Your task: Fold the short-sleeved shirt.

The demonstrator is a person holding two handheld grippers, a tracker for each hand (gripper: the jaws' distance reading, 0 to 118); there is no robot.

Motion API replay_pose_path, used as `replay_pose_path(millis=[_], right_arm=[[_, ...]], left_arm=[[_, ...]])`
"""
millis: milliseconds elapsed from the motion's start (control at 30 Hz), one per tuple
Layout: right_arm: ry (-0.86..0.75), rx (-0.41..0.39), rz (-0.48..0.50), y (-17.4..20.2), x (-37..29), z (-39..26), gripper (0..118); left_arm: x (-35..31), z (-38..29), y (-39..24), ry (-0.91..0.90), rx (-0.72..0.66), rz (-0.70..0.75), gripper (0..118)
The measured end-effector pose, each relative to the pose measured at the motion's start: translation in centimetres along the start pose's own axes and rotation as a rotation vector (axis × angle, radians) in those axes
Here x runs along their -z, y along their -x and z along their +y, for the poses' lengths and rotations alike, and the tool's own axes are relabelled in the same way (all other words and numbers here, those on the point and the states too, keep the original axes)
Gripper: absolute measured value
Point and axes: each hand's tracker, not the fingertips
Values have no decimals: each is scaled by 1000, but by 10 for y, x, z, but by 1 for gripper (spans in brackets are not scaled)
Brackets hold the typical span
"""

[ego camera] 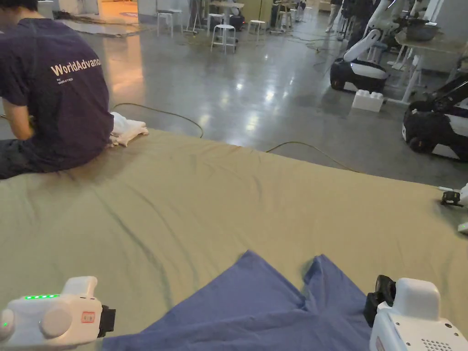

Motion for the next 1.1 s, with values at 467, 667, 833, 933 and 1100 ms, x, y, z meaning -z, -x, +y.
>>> replay_pose_path(millis=[467,667,833,933,1100], right_arm=[[105,-32,2,-1,21,-20,0],[149,-20,0,-10,40,-27,0],[224,-37,-13,-29,79,-26,1],[310,-65,-5,-49,119,-27,55],[515,-97,34,-78,196,-36,70]], left_arm=[[48,-12,-18,137,-8,51,53],[52,-13,-28,116,47,65,17],[47,-17,-31,90,77,71,7],[38,-19,-31,65,87,65,7],[25,-19,-30,26,79,51,7]])
